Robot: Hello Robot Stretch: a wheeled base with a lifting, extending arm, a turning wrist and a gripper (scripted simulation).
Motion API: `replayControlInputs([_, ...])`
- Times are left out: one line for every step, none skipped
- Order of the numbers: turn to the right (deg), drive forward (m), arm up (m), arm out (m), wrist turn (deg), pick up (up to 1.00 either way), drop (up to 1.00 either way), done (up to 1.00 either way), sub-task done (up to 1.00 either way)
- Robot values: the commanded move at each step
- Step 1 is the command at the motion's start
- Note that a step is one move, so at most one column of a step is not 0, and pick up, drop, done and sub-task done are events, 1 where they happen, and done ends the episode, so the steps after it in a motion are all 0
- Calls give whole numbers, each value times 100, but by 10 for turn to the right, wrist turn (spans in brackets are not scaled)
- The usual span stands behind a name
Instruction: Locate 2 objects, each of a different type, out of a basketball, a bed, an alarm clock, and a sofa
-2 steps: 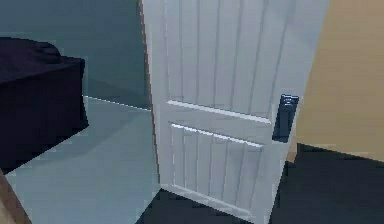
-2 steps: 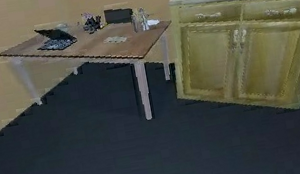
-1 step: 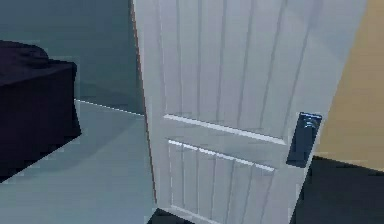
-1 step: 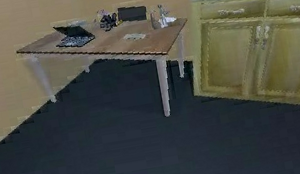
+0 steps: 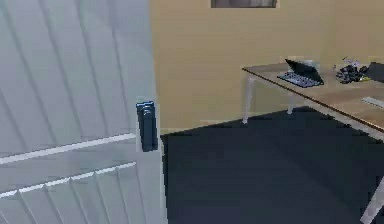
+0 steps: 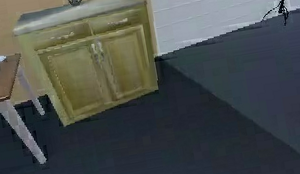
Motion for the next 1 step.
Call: replayControlInputs([450, 0, 0, 0, 0, 0, 0, 0, 0])
